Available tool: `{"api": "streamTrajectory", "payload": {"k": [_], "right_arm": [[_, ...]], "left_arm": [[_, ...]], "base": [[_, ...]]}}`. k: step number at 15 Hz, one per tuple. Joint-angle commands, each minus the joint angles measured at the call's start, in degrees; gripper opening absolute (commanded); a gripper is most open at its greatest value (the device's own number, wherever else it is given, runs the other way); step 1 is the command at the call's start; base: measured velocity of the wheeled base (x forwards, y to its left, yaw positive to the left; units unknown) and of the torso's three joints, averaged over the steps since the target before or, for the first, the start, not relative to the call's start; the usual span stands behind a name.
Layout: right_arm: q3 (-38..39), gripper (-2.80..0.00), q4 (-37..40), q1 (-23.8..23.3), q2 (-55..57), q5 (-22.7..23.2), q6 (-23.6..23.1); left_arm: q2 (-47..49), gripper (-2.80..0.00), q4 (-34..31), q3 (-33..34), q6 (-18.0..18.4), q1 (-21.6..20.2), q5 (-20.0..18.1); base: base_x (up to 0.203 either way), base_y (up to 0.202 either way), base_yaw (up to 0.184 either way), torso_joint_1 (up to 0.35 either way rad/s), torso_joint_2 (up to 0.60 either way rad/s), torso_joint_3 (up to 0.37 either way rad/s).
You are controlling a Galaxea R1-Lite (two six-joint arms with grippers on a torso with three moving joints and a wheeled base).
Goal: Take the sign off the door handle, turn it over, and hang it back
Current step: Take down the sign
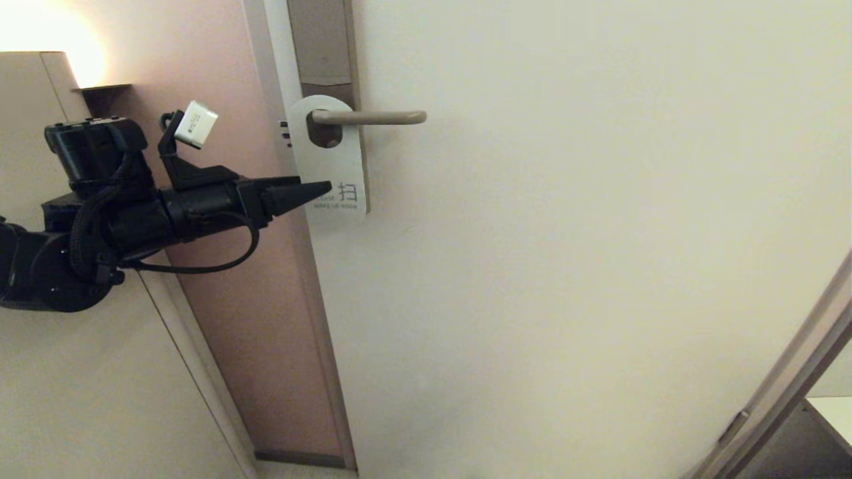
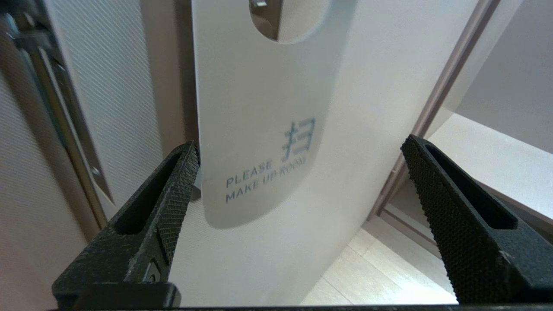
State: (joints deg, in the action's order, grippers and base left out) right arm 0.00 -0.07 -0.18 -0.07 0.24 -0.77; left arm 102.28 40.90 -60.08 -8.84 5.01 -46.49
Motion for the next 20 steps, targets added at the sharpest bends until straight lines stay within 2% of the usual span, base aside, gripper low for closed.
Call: {"api": "streamTrajectory", "payload": {"k": [1,9,16,20], "right_arm": [[0.0,-2.80,0.0,0.1,0.1,0.0,0.0],[0.0,-2.80,0.0,0.0,0.1,0.0,0.0],[0.0,-2.80,0.0,0.0,0.1,0.0,0.0],[0.0,-2.80,0.0,0.0,0.1,0.0,0.0]], "left_arm": [[-0.6,0.00,0.2,0.7,0.0,0.3,-0.3],[-1.6,0.00,0.2,2.6,0.0,0.7,-0.3],[-1.8,0.00,0.2,3.1,0.0,4.2,-0.2],[-1.3,0.00,0.3,3.1,0.3,4.7,0.1]], "base": [[0.000,0.000,0.000,0.000,0.00,0.000],[0.000,0.000,0.000,0.000,0.00,0.000],[0.000,0.000,0.000,0.000,0.00,0.000],[0.000,0.000,0.000,0.000,0.00,0.000]]}}
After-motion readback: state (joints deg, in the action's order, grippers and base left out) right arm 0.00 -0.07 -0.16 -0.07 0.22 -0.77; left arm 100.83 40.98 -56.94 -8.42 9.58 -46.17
